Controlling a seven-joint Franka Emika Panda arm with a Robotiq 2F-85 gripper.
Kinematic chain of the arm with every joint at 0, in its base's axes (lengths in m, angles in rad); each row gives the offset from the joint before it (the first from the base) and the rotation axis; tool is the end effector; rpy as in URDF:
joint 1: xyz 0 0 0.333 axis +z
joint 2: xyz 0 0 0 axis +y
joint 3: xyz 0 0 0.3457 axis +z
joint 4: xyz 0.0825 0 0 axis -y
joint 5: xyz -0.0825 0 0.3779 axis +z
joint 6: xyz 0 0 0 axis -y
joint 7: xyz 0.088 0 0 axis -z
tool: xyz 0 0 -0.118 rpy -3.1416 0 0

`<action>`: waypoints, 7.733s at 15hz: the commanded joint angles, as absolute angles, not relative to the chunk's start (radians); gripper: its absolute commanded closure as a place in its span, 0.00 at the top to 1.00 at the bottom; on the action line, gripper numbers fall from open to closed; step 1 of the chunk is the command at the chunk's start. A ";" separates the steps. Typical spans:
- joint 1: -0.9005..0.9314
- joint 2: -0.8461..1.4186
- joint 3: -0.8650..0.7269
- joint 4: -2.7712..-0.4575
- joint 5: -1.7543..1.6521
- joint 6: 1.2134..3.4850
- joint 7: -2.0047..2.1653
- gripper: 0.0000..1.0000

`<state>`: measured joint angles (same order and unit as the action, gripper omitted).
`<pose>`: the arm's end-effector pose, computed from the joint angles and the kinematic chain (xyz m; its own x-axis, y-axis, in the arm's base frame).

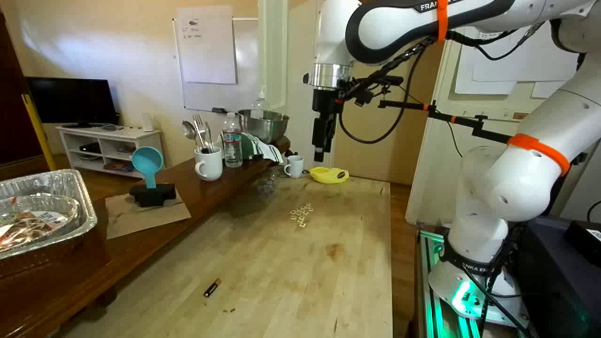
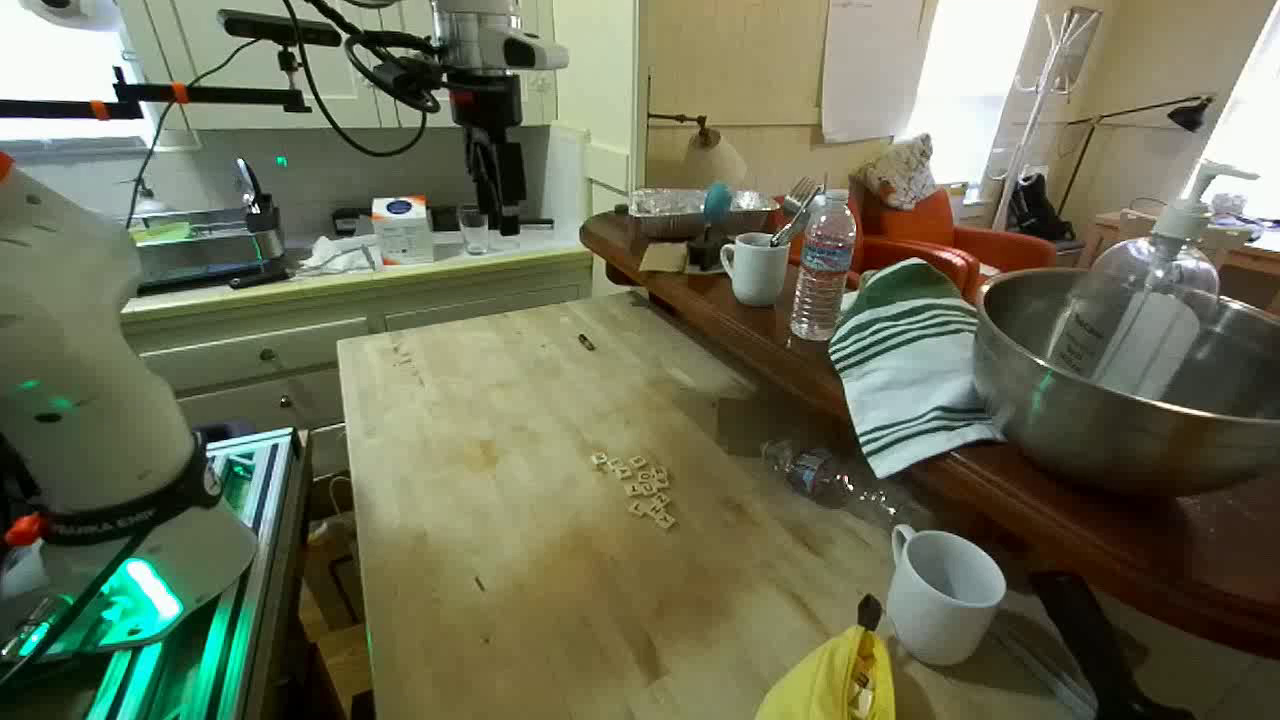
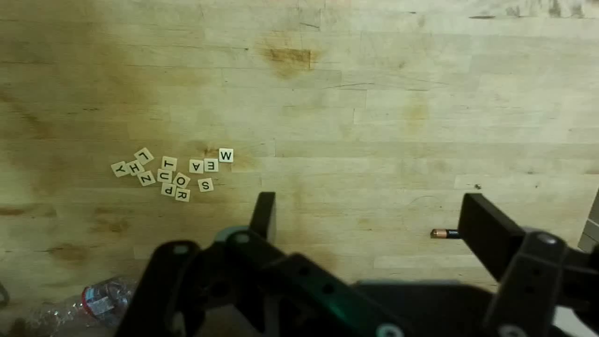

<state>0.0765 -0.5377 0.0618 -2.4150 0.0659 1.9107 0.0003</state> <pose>0.3665 0.0592 0.5214 0.9936 0.1081 0.0325 0.1091 -0.9935 -0.0312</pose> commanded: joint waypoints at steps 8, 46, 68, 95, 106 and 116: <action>0.062 -0.520 0.073 -2.420 0.045 1.932 0.032 1.00; -0.014 0.073 0.010 -2.550 -0.012 2.754 -0.123 1.00; -0.059 0.130 -0.017 -2.560 -0.047 2.823 -0.320 0.00; -0.235 0.270 0.249 -2.557 0.053 3.026 -0.722 0.00; -0.263 0.155 0.263 -2.593 0.114 3.000 -0.724 0.00; -0.192 0.095 0.077 -2.635 0.011 2.994 -0.521 0.00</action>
<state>-0.2433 0.1226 0.1695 -2.5961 0.0788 2.9957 -0.6264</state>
